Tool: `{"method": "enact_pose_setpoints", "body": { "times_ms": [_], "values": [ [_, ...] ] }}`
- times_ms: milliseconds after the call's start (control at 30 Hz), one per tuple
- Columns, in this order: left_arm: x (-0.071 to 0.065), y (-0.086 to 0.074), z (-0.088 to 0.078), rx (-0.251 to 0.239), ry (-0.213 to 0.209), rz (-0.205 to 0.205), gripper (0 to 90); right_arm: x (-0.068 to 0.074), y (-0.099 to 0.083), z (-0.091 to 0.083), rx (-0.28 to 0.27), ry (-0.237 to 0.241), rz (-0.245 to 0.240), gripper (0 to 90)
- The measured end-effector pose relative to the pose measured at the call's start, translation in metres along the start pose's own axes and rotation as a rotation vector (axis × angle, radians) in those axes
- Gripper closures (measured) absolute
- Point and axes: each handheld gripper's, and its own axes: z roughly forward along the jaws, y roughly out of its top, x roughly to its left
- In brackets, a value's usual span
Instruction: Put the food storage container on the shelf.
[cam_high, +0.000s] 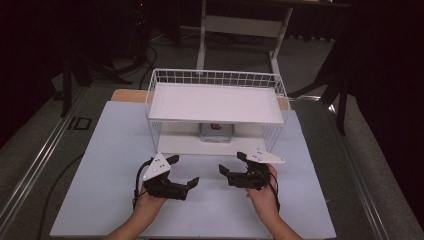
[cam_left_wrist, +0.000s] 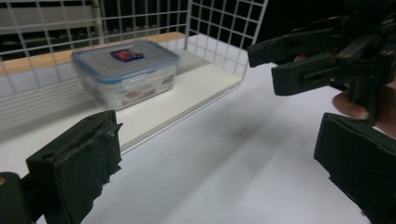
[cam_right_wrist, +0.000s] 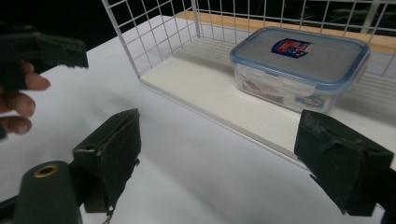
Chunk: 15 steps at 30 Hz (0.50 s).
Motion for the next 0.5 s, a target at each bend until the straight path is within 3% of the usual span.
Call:
{"method": "enact_pose_setpoints", "body": {
  "times_ms": [67, 300, 500],
  "values": [
    [0.000, 0.000, -0.002, 0.004, -0.005, 0.004, 1.4, -0.001, -0.003, -0.003, 0.000, -0.015, -0.022, 14.5],
    [0.004, -0.002, -0.014, 0.023, -0.002, 0.024, 1.4, -0.010, -0.011, -0.023, 0.015, -0.030, -0.021, 15.0],
    [0.010, -0.006, -0.028, 0.030, 0.024, 0.032, 1.4, -0.014, -0.017, -0.041, 0.013, -0.009, -0.013, 15.2]
  ]
}}
